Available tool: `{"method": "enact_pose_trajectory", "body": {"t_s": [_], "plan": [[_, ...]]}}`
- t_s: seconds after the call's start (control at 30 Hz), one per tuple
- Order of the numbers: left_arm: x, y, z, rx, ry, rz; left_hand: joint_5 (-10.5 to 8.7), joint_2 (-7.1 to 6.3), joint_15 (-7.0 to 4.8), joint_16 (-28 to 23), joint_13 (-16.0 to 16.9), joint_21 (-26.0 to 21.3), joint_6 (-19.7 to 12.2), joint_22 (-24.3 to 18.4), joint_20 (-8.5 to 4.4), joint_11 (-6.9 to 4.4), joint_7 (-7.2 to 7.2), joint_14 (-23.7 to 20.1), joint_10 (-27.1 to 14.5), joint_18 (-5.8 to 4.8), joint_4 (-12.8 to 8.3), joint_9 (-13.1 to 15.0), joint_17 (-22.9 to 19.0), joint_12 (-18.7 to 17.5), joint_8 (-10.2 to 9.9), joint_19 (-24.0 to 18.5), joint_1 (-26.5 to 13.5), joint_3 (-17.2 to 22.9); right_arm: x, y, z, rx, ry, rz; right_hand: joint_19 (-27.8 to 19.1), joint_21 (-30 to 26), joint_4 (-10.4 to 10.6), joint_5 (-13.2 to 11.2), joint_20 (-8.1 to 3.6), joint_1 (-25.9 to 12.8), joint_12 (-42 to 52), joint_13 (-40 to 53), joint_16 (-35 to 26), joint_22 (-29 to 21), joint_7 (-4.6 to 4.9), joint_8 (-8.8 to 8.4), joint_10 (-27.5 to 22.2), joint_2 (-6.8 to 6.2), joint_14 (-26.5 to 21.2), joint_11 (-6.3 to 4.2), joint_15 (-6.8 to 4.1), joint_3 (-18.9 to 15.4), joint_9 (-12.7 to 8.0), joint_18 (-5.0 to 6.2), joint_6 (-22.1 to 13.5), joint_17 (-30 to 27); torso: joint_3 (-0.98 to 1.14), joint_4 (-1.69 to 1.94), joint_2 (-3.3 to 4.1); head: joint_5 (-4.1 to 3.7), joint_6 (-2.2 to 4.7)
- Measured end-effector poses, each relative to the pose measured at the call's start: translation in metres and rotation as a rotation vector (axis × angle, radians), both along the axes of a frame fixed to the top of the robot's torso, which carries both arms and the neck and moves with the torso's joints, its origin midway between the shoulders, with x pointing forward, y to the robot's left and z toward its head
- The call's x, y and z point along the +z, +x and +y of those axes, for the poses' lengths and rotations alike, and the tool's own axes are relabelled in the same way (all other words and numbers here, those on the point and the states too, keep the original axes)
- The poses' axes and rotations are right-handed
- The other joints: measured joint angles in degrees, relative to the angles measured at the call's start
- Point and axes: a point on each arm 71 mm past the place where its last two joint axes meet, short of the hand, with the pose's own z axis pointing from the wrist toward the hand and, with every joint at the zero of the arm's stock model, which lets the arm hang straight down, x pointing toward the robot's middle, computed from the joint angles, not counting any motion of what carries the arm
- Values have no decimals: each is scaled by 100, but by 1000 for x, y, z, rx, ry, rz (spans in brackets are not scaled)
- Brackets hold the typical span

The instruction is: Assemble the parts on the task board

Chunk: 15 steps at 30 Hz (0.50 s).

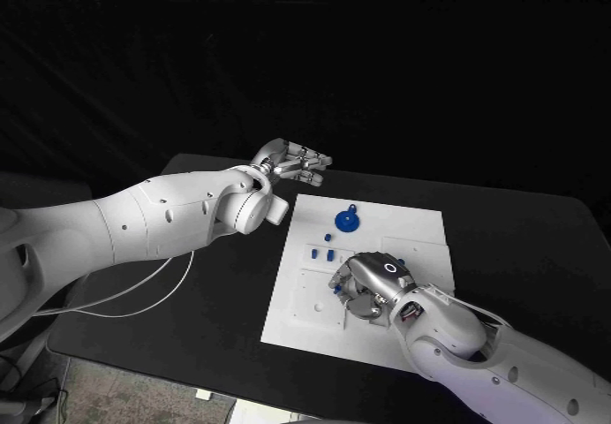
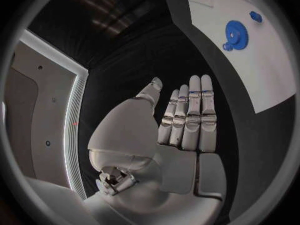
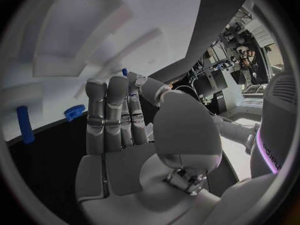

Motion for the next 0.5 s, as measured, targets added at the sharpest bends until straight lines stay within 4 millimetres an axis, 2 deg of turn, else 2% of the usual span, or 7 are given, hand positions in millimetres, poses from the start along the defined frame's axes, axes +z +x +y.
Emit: {"method": "enact_pose_trajectory", "body": {"t_s": [0.5], "plan": [[0,0,0,-2,0,2,0,0,0,0,0,0,0,1,0,0,0,0,0,0,0,0,0,0,0,0,0,0,-3,1,-1,-3,-9,4,0,0,-7,24,1,0,-22,0,0,-1,0,19,-2,-1,0,-2,0,-7,-1,23,-1,-4,-4,-1,-2,9,-12]]}}
